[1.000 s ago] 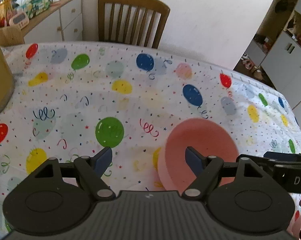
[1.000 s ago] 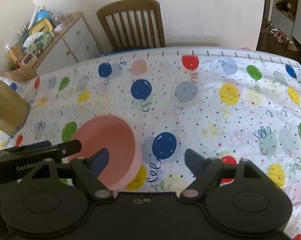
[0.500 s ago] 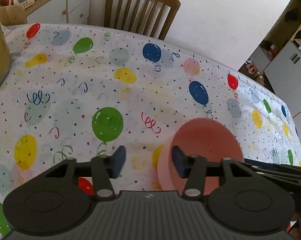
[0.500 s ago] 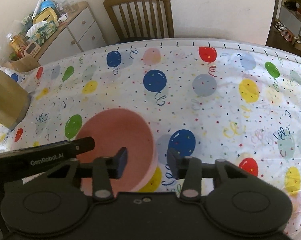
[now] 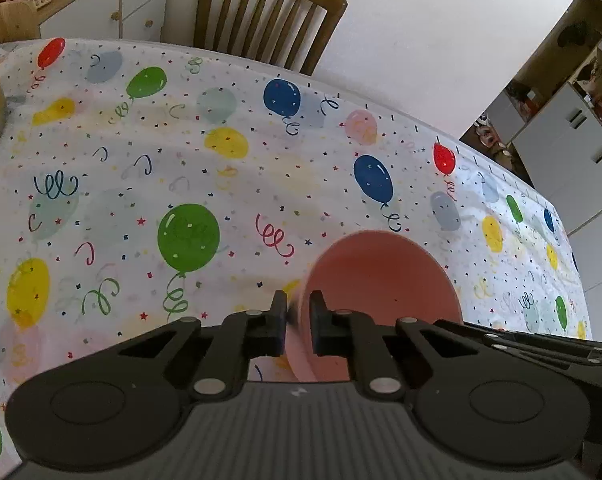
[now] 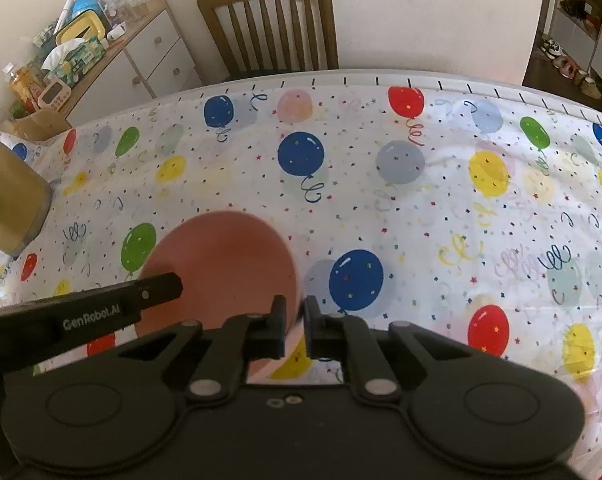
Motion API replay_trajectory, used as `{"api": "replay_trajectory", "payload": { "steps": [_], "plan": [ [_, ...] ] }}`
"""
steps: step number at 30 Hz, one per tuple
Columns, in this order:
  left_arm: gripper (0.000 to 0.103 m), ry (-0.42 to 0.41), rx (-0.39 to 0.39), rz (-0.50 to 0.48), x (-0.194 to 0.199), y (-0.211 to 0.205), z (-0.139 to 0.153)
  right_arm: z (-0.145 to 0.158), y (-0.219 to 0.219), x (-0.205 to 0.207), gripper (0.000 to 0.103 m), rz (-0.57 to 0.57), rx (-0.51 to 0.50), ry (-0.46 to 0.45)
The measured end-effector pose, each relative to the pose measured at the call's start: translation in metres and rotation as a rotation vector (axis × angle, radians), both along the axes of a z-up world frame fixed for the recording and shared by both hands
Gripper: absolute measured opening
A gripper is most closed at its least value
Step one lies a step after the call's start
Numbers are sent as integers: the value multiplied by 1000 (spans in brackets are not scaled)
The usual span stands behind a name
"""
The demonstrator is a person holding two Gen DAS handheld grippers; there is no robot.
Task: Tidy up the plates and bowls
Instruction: 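Close the left gripper on the pink bowl rim while the right gripper grips it too, then lift the pink bowl with both grippers and carry it toward the bear plate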
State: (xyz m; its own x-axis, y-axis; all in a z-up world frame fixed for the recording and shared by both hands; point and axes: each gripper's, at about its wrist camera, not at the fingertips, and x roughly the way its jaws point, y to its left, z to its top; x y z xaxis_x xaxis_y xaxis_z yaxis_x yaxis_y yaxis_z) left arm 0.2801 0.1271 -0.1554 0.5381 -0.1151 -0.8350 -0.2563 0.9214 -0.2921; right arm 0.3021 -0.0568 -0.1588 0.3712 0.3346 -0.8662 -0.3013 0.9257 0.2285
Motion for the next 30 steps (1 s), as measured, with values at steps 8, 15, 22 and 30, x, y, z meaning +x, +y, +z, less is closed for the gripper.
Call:
{"api": "replay_trajectory", "payload": {
  "steps": [8,15,22,30],
  "plan": [
    [11,-16,14,-15,-16,-9,20,16,-6,-16,7,4,-12,-7],
    [11,-38,25,-15,-40,-18,47,41,-13,-39,8,8,-12,-18],
    [11,-65,23,-20,-71,-24,73,65,-22,-68,8,14,1,-37],
    [11,-76,14,-31,-113,-33,99,93,-32,-105,8,23,10,-51]
  ]
}}
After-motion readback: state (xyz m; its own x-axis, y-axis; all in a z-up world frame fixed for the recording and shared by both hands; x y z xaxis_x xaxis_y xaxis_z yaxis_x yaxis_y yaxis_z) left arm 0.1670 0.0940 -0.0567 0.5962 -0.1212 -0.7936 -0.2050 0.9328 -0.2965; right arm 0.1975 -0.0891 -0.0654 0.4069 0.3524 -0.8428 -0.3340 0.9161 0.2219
